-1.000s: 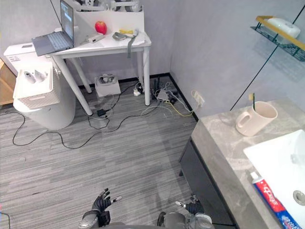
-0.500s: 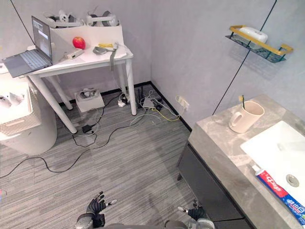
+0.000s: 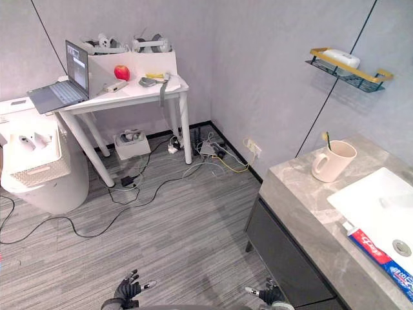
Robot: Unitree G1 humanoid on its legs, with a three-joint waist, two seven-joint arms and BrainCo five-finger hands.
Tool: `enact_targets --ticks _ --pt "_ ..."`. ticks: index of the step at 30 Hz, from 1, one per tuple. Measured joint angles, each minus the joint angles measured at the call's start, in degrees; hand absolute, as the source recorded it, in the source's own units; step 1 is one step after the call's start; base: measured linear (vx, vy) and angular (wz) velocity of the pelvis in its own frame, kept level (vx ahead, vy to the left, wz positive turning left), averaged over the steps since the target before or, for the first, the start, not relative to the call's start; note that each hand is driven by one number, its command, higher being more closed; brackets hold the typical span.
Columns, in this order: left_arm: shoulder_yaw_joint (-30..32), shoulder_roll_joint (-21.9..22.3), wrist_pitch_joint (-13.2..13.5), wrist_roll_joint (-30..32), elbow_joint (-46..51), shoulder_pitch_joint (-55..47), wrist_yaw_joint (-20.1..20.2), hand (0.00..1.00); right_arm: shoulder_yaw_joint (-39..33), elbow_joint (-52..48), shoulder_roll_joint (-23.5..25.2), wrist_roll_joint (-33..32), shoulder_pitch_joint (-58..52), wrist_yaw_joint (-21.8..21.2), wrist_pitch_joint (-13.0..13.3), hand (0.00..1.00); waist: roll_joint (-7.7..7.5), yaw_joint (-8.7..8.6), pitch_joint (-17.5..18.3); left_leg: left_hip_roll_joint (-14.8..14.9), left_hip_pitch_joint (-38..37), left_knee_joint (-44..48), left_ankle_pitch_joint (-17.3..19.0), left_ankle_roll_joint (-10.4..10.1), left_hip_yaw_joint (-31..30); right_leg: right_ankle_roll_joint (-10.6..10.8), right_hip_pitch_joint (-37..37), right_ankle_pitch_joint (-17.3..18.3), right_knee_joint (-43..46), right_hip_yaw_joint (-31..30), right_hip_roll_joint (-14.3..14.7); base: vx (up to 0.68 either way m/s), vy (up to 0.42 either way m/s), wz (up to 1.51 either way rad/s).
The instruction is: Organize washtable
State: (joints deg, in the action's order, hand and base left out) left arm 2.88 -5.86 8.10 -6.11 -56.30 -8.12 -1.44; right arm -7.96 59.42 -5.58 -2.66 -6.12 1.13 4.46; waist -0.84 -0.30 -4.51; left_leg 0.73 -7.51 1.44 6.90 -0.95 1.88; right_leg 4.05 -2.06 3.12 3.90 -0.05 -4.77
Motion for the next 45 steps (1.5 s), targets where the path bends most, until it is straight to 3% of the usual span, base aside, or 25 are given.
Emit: enact_targets --ticks 5,9,12,14,16,17,19,22,25,28,29,30,31,33,36,38,39,40,41,45 --pt "0.0 0.0 0.0 0.1 -1.6 0.2 -0.1 0.00 0.0 0.7 -0.3 0.0 0.0 0.2 0.0 0.00 0.43 -0.62 1.2 1.3 -0.3 -1.4 -0.3 -0.6 2.4 -0.2 0.4 -1.5 -2.1 -0.8 1.0 0.11 -0.009 -0.18" --pt "0.0 -0.1 -0.1 0.1 -1.7 0.5 -0.1 0.00 0.1 0.5 -0.5 0.0 0.9 0.2 0.0 0.00 0.83 -0.57 1.4 2.4 -0.3 -0.7 0.4 -1.7 6.5 -0.7 2.5 -1.8 -2.1 -4.7 2.6 0.17 -0.006 -0.60" --pt "0.0 0.0 0.0 0.1 -1.7 1.3 -0.1 0.00 0.1 0.5 -0.7 0.0 1.7 0.2 0.0 0.00 1.05 -1.03 1.2 2.6 -0.4 0.6 1.0 -2.6 10.3 -0.6 3.5 -1.9 -1.9 -8.2 3.2 0.13 -0.020 -0.85" --pt "0.0 0.0 0.0 0.1 -1.7 3.0 -0.3 0.00 2.4 -0.1 -2.0 0.1 3.1 0.1 0.1 0.00 1.82 -1.69 0.3 3.1 -0.6 3.3 1.6 -2.4 16.4 0.4 5.8 -3.4 -0.9 -11.4 4.7 0.07 -0.027 -1.48" --pt "-0.1 0.0 0.1 0.1 -1.7 3.6 -0.6 0.00 3.3 -0.2 -2.2 0.6 4.7 0.2 0.0 0.00 2.44 -1.64 -0.3 3.9 -0.5 4.5 2.0 -1.7 19.6 -0.4 7.7 -4.1 -0.7 -5.0 4.4 0.02 -0.030 -1.07" --pt "-0.3 -0.1 0.1 0.0 -1.7 4.4 -1.1 0.00 3.7 -0.2 -2.1 0.7 5.1 0.1 0.0 0.00 2.36 -1.76 -0.8 4.2 -0.6 5.4 2.7 -1.6 21.6 -3.3 9.3 -2.3 1.3 5.9 2.9 0.00 -0.067 -0.69" --pt "-1.2 -0.2 0.1 -0.1 -1.5 5.3 -1.3 0.00 4.0 -0.1 -2.0 1.0 4.9 0.2 0.0 0.00 2.98 -1.91 -1.6 5.6 -1.7 6.2 3.2 -2.4 23.9 -4.6 9.7 -1.3 5.3 20.2 -0.2 0.03 -0.105 -0.66" --pt "-1.2 0.0 0.1 -0.1 -1.5 5.8 -1.2 0.00 4.5 -0.3 -2.2 1.1 5.0 0.2 0.1 0.00 3.73 -1.93 -2.5 7.4 -3.2 6.8 3.9 -3.3 25.3 -5.7 9.4 0.1 7.0 19.4 2.0 0.08 -0.155 -0.47" --pt "-1.2 0.3 0.1 -0.1 -1.5 6.0 -1.2 0.00 4.5 -1.2 -2.3 1.0 4.9 0.2 0.1 0.00 3.38 -2.09 -2.6 9.5 -2.4 12.9 3.6 -3.7 26.5 -6.6 9.1 1.9 8.1 17.2 3.4 0.09 -0.187 -0.43" --pt "-1.2 0.8 0.1 -0.1 -1.5 5.1 -1.1 0.00 4.5 -1.9 -2.6 0.9 4.3 0.2 0.2 0.00 3.73 -1.96 -2.9 16.4 3.1 34.5 2.2 -3.8 25.9 -7.9 5.6 3.5 6.8 13.4 6.5 0.10 -0.149 -0.57" --pt "-1.2 1.0 0.0 -0.1 -1.5 4.8 -1.1 0.00 4.5 -2.0 -2.7 0.8 4.4 0.2 0.2 0.00 3.32 -1.81 -3.2 17.6 5.1 39.1 0.8 -2.8 24.6 -8.3 5.0 3.8 6.8 12.3 7.2 0.14 -0.108 -0.81" --pt "-1.2 1.4 0.0 -0.1 -1.5 4.4 -1.1 0.00 4.5 -2.0 -2.7 0.5 4.7 0.3 0.2 0.00 3.33 -1.39 -3.5 17.5 7.6 44.5 2.8 -2.2 20.0 -8.6 3.8 4.5 6.8 10.2 7.8 0.19 -0.105 -0.92" --pt "-1.2 1.6 0.0 -0.1 -1.5 4.1 -1.1 0.00 4.4 -2.0 -2.7 0.3 4.7 0.4 0.2 0.00 2.85 -1.20 -3.8 15.4 9.6 45.9 5.1 -2.5 15.7 -9.2 2.7 5.0 6.7 7.8 7.9 0.20 -0.084 -0.99" --pt "-1.2 1.7 0.1 -0.1 -1.5 4.0 -1.1 0.00 3.7 -1.9 -2.7 0.1 4.5 0.4 0.2 0.00 2.53 -0.69 -4.0 11.6 12.6 43.4 7.4 -3.0 11.2 -9.5 1.4 4.9 6.2 4.3 7.6 0.13 0.000 -1.00" --pt "-1.2 1.8 0.2 -0.6 -1.4 4.0 -1.2 0.00 3.2 -1.9 -2.8 -0.1 4.9 0.4 0.2 0.00 2.70 -0.16 -4.0 3.2 16.0 27.7 7.4 -4.2 -1.6 -8.3 1.6 5.6 6.3 -2.2 7.5 0.13 0.093 -1.16" --pt "-1.2 1.9 0.4 -1.1 -1.4 3.9 -1.3 0.00 3.2 -1.9 -2.9 -0.1 5.0 0.4 0.2 0.00 3.28 -0.12 -3.9 0.9 15.6 17.7 5.9 -5.5 -10.0 -7.1 1.7 6.3 6.6 -5.8 8.3 0.14 0.166 -1.19" --pt "-1.0 1.9 0.8 -1.1 -1.4 3.8 -1.3 0.00 3.2 -2.0 -2.7 -0.1 4.9 0.4 0.1 0.00 3.99 0.04 -4.0 1.5 15.2 16.5 3.0 -3.6 -10.2 -6.5 1.7 7.5 7.9 -7.9 9.2 0.25 0.257 -1.36" --pt "-0.6 1.8 0.9 -1.1 -1.4 3.8 -1.3 0.00 3.2 -2.2 -1.9 -0.1 4.6 0.5 0.0 0.00 3.74 0.42 -3.8 1.4 14.0 16.5 2.2 -2.4 -8.3 -5.9 1.7 8.7 9.3 -9.1 8.9 0.29 0.272 -1.13" --pt "-0.2 1.7 1.1 -1.1 -1.0 3.8 -1.3 0.00 3.0 -3.0 -0.8 -0.1 3.8 0.6 0.1 0.00 2.06 0.34 -3.7 0.7 12.8 15.5 3.2 -1.6 -5.7 -4.5 1.8 9.9 10.3 -9.6 7.4 0.25 0.232 -0.74" --pt "0.0 1.5 0.9 -1.1 -0.5 3.9 -1.8 0.00 3.1 -3.0 0.8 0.1 4.7 0.7 0.0 0.00 -0.09 1.06 -2.6 -1.2 10.9 13.3 3.7 0.1 -1.1 -2.8 2.8 10.5 10.7 -11.9 4.5 0.22 0.192 -0.58"
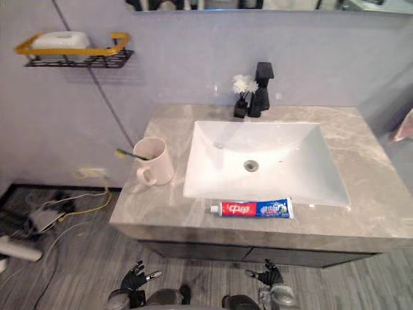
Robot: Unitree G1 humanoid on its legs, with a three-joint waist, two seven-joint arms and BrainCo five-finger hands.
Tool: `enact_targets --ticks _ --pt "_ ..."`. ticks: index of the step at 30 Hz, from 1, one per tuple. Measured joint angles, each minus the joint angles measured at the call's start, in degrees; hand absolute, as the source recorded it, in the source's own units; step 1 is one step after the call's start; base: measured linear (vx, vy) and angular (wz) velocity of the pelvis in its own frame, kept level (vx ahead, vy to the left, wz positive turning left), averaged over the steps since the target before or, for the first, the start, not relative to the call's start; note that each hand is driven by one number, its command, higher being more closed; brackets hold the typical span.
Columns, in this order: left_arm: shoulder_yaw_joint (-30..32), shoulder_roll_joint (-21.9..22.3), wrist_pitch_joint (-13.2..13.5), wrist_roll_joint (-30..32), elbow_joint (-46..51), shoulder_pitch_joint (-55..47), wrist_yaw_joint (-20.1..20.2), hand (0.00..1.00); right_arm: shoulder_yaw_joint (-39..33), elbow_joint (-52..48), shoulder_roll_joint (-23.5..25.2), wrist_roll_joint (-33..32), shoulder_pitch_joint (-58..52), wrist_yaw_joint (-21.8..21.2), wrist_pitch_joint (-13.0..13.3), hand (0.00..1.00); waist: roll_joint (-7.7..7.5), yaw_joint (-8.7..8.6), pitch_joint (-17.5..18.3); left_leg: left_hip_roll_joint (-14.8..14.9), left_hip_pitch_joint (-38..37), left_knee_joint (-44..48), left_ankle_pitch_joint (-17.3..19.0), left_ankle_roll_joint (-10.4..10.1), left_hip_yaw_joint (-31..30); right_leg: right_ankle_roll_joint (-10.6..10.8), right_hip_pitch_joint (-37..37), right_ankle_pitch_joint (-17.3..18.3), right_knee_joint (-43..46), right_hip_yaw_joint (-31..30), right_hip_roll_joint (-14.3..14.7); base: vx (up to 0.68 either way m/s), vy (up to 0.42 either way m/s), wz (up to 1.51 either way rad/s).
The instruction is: Organize washtable
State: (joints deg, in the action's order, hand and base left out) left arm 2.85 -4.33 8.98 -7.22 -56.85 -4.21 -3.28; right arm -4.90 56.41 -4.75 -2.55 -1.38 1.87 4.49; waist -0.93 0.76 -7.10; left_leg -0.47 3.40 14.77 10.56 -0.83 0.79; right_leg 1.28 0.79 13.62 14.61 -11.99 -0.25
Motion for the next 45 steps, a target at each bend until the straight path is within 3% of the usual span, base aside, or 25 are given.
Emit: enact_targets --ticks 2,4,8,13,14,15,16,17,19,21,24,26,28,33,45 --pt "-0.2 -0.8 0.1 0.0 0.0 -1.3 -0.1 0.00 -0.6 0.8 -0.4 0.4 -0.2 0.5 -0.5 0.00 0.12 0.14 0.0 -0.6 -1.8 -1.2 0.0 0.0 1.5 0.8 -0.9 -0.5 -1.1 -0.4 -0.9 0.23 0.148 -0.42" --pt "0.0 -1.9 -1.5 -0.7 -0.4 -1.9 -0.7 0.00 -0.9 1.5 -0.4 0.6 -0.5 0.6 -1.0 0.00 0.22 -0.13 0.1 -0.7 -3.9 -2.5 0.0 0.0 2.4 2.1 -2.7 -1.4 -2.7 -0.5 -1.1 0.21 0.087 -0.24" --pt "-0.6 -3.4 -1.7 -0.8 -1.3 -3.7 -0.6 0.00 -0.9 3.7 -0.9 1.0 -1.0 0.5 -1.1 0.00 0.39 0.10 0.6 -0.4 -6.8 -3.9 0.0 0.0 2.5 2.7 -4.2 -2.2 -3.1 -0.5 -1.0 0.15 0.013 -0.24" --pt "-0.7 -2.5 -1.9 -0.6 -4.0 -7.1 -0.6 0.00 -0.7 5.6 -3.1 1.5 -2.6 0.4 -1.7 0.00 2.91 0.23 3.4 0.6 -9.4 -1.9 -0.1 0.1 4.0 2.4 -7.3 -5.5 -4.6 -0.2 -0.3 0.12 -0.008 -0.26" --pt "-0.1 -2.8 -1.9 -0.6 -4.5 -7.5 -0.5 0.00 -0.7 5.6 -3.1 2.2 -2.8 0.4 -1.8 0.00 1.82 0.45 2.8 0.0 -6.2 5.3 0.5 0.5 3.9 2.2 -8.9 -6.2 -4.6 -0.2 -1.8 0.09 -0.003 -0.23" --pt "0.0 -3.1 -1.9 -0.6 -4.4 -7.7 -0.5 0.00 -0.7 5.6 -2.8 2.5 -2.9 0.4 -1.9 0.00 1.05 0.56 2.7 -0.7 -5.6 4.6 2.0 0.1 3.9 2.2 -9.3 -6.1 -4.7 -0.5 -2.7 0.09 -0.009 -0.16" --pt "0.0 -3.1 -1.8 -0.6 -4.4 -7.8 -0.5 0.00 -0.7 5.7 -2.6 2.7 -2.9 0.4 -2.2 0.00 1.32 0.63 3.1 -0.9 -6.4 -1.3 1.7 0.9 3.6 2.2 -9.4 -6.1 -4.7 -0.3 -2.8 0.04 0.023 0.10" --pt "-0.7 -2.5 -1.6 -0.6 -4.3 -7.6 -0.4 0.00 -1.0 6.0 -4.2 2.6 -3.4 0.7 -2.3 0.00 2.66 -0.05 3.6 0.4 -6.8 -9.2 -6.2 0.8 1.8 3.1 -9.3 -5.9 -4.6 1.7 -1.7 0.03 0.022 0.11" --pt "-0.7 -2.8 -1.0 -0.6 -3.4 -7.5 -0.5 0.00 -0.9 6.0 -4.1 2.7 -3.8 0.5 -2.4 0.00 2.31 0.52 4.2 0.0 -7.2 -9.3 -6.5 0.8 2.2 3.3 -9.5 -5.8 -4.6 3.0 -2.8 0.00 0.026 0.02" --pt "-0.6 -3.4 -0.6 -0.6 -3.2 -7.1 -0.5 0.00 -0.9 6.0 -2.8 2.7 -3.3 0.3 -2.2 0.00 0.96 0.43 4.4 -0.2 -8.0 -11.3 -7.4 1.0 2.2 3.3 -9.4 -5.8 -4.9 4.1 -3.0 -0.04 0.008 -0.06" --pt "-0.6 -3.6 -0.2 -0.6 -3.2 -6.8 -0.5 0.00 -0.8 6.0 -2.2 2.7 -3.0 0.3 -1.5 0.00 0.60 0.40 4.5 -0.5 -9.2 -14.5 -9.4 1.3 2.2 3.3 -9.1 -5.7 -5.4 4.4 -3.2 -0.13 -0.046 -0.10" --pt "-0.6 -3.9 0.3 -0.6 -3.2 -6.0 -0.5 0.00 -0.7 5.5 -2.2 2.7 -2.7 0.3 -0.9 0.00 0.32 0.40 4.6 -1.2 -10.1 -17.8 -11.5 1.5 2.2 2.9 -8.8 -4.9 -6.3 6.0 -4.0 -0.17 -0.084 -0.14" --pt "-0.7 -3.7 0.3 -0.6 -3.5 -5.0 -0.5 0.00 -0.7 5.2 -2.3 2.7 -2.1 0.3 -0.8 0.00 -0.24 0.07 3.7 -2.6 -10.7 -20.7 -13.6 1.4 1.5 2.8 -8.5 -1.9 -6.6 8.7 -5.5 -0.22 -0.111 0.09" --pt "-1.3 -2.8 0.4 -0.5 -3.4 -5.5 -0.4 0.00 -0.7 5.2 -2.5 2.7 -3.4 0.3 -0.9 0.00 0.96 0.00 3.7 -2.3 -9.9 -20.7 -13.7 1.1 0.0 3.0 -8.6 -1.4 -7.1 10.2 -5.3 -0.19 -0.023 0.20" --pt "-1.2 -3.9 0.3 -0.5 -3.3 -6.7 -0.5 0.00 -0.8 5.3 -1.2 2.6 -3.3 0.3 -0.9 0.00 -0.91 0.06 4.1 -4.5 -9.3 -20.7 -13.5 1.4 0.1 4.2 -9.1 -2.5 -9.3 10.0 -6.9 0.02 0.026 0.00"
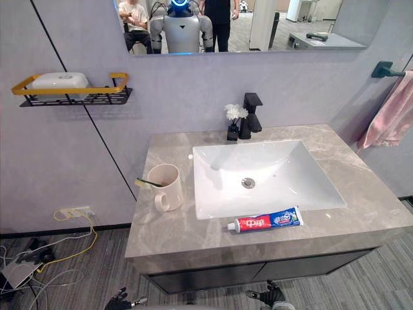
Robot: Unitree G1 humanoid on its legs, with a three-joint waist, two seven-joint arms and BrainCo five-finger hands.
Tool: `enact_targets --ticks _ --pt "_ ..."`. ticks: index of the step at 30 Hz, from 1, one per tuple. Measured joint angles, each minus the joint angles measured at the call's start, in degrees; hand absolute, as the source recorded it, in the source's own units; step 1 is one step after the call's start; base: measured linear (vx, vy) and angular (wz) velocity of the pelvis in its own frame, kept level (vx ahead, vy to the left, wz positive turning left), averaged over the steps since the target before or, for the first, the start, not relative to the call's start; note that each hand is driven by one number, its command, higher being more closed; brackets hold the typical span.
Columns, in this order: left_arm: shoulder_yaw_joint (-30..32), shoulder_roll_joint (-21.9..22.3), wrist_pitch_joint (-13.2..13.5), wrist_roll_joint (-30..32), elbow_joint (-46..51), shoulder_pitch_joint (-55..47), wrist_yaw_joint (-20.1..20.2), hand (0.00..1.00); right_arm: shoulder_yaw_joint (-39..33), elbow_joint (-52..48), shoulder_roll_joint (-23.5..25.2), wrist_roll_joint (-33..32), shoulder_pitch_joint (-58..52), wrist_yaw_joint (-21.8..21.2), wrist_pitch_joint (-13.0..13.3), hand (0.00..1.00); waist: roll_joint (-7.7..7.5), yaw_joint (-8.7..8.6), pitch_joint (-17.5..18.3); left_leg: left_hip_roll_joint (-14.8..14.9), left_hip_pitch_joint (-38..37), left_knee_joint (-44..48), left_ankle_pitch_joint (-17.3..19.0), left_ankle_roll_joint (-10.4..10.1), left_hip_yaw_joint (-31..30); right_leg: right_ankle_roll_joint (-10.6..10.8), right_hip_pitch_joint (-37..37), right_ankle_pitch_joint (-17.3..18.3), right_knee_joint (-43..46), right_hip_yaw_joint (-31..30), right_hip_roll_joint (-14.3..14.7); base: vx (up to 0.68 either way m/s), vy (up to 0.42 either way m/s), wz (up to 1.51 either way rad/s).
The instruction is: Organize washtable
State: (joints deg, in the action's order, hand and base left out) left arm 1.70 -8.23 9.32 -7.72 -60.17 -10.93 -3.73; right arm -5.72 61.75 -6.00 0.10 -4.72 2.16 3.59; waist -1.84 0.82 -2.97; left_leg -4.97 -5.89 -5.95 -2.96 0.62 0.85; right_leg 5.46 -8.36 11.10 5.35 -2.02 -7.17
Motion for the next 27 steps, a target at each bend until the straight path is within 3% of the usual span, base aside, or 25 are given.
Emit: enact_targets --ticks 6,27 --pt "0.1 -0.1 0.0 0.0 0.0 0.0 0.0 0.00 0.0 0.1 -0.1 0.0 0.6 0.0 0.1 0.00 0.02 0.01 0.2 0.0 -1.3 0.0 0.3 1.0 0.7 0.1 -1.6 -0.6 -1.2 -0.1 0.0 0.10 -0.041 -0.04" --pt "0.1 0.2 0.0 0.0 -0.1 0.8 0.0 0.00 0.0 0.9 -0.1 -0.2 0.9 0.1 0.0 0.00 0.16 -0.23 -0.8 0.2 -1.9 0.0 0.9 1.2 0.9 0.0 -2.2 -0.2 -1.6 0.4 0.0 -0.03 -0.027 -0.01"
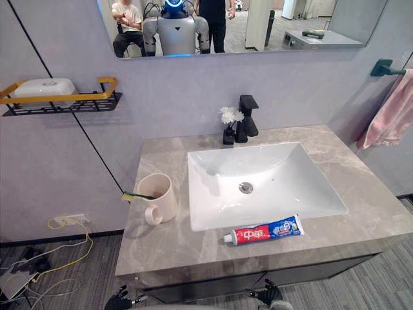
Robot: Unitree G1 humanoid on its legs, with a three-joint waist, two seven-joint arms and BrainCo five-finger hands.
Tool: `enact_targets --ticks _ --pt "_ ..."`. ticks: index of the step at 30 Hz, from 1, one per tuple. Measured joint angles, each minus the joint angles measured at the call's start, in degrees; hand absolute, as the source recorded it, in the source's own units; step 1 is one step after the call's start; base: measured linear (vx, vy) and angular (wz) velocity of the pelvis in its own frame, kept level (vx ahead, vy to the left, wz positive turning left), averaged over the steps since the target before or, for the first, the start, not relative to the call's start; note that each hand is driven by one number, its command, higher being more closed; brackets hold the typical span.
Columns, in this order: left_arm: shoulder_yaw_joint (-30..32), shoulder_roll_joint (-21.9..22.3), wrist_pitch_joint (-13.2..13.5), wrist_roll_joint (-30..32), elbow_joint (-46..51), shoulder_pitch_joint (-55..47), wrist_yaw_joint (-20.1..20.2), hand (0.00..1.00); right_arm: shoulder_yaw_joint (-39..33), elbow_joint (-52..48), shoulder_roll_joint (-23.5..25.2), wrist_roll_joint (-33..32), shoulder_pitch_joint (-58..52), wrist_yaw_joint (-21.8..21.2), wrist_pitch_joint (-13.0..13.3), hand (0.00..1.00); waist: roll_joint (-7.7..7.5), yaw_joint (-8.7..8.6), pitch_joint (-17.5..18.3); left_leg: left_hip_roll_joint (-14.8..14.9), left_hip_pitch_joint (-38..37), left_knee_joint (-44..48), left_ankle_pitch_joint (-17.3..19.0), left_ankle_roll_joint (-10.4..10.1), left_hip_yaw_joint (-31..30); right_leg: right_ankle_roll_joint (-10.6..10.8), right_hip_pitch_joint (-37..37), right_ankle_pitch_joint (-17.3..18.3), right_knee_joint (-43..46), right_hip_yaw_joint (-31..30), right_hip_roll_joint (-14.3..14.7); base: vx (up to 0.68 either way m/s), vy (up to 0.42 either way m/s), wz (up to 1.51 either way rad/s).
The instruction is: Organize washtable
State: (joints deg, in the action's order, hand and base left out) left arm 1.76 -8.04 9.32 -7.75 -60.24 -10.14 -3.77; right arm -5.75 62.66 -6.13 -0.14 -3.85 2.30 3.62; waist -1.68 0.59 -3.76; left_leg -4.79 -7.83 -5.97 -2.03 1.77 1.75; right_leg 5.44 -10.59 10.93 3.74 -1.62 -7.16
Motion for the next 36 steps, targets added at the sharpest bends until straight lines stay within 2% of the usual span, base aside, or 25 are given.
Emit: enact_targets --ticks 20,21,29,36 --pt "0.0 -0.1 0.0 0.0 0.0 0.0 0.0 0.00 0.0 0.5 0.0 -0.1 0.1 0.0 0.0 0.00 0.06 -0.10 0.3 0.1 -0.8 0.0 0.1 0.1 0.7 -0.1 -1.1 -0.5 -0.9 0.0 0.0 -0.01 -0.013 -0.01" --pt "-0.1 -0.1 0.0 0.0 0.0 -0.1 0.0 0.00 0.0 1.1 0.1 -0.3 1.2 0.0 0.1 0.00 0.02 -1.32 0.0 0.4 -0.9 0.0 0.6 -0.1 1.4 -0.3 -1.2 -0.8 -1.6 0.0 0.1 -0.04 -0.007 0.00" --pt "-0.1 -0.1 0.0 0.0 -0.1 -0.1 0.0 0.00 -0.1 1.3 0.1 -0.8 0.3 0.0 0.3 0.00 -0.21 -1.29 -0.2 0.4 -0.8 0.0 0.6 -0.1 1.4 -0.3 -1.2 -0.8 -1.7 0.1 0.2 0.00 0.000 0.00" --pt "-0.1 0.0 0.0 0.0 -2.4 0.7 0.1 0.00 -4.9 2.7 0.2 -3.9 -2.9 0.1 0.5 0.00 0.05 -1.45 -0.5 0.5 1.0 0.4 0.4 -0.3 -0.1 -0.4 0.2 -1.2 -1.9 1.7 0.3 -0.01 -0.019 0.09"
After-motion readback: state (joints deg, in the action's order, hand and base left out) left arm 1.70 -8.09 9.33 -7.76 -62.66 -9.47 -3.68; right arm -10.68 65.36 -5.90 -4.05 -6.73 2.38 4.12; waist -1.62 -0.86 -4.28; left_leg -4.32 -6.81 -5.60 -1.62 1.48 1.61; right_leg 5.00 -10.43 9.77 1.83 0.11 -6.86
